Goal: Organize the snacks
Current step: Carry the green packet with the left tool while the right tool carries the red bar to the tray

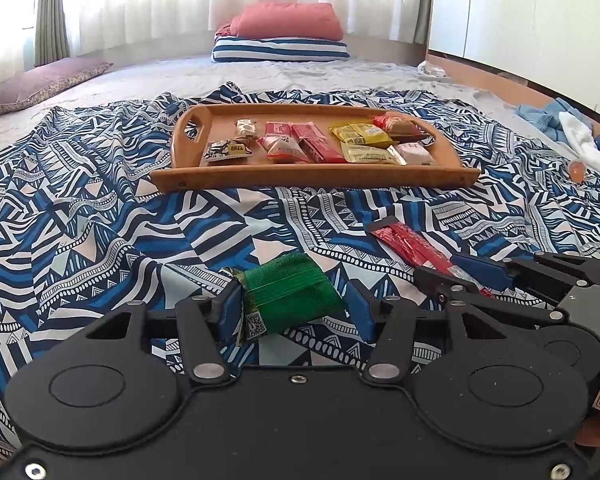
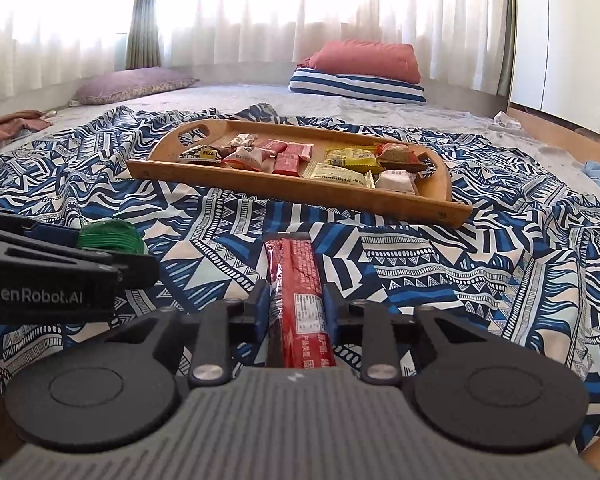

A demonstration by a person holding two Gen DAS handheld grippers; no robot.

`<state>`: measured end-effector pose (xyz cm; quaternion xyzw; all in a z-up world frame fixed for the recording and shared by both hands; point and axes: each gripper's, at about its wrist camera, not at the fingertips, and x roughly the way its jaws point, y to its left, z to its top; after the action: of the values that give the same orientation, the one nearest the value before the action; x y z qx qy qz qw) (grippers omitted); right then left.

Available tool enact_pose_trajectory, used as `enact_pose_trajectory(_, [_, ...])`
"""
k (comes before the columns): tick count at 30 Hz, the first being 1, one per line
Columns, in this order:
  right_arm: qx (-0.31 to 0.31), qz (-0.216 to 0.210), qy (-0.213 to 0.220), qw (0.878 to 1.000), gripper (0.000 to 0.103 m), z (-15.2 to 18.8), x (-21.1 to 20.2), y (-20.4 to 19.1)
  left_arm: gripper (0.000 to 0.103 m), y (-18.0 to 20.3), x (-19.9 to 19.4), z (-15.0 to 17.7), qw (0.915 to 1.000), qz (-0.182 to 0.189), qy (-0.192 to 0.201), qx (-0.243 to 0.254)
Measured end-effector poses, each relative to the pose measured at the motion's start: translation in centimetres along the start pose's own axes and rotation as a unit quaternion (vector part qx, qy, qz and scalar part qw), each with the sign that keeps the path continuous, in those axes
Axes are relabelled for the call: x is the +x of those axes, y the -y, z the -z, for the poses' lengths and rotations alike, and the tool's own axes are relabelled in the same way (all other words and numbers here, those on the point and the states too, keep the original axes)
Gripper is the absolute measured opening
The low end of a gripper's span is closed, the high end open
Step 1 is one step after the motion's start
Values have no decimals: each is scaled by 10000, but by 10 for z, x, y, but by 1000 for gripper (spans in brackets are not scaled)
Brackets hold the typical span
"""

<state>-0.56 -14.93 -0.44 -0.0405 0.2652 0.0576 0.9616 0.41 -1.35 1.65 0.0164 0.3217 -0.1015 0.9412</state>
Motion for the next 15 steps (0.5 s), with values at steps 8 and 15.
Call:
enact_pose_trajectory(8, [70, -43, 27, 10000, 33, -6, -4, -1, 53, -6, 0, -9, 9998, -8, 49, -187])
enact_pose_trajectory(15, [163, -52, 159, 9997, 33, -23, -9, 2, 53, -17, 5, -23, 9993, -81, 49, -357])
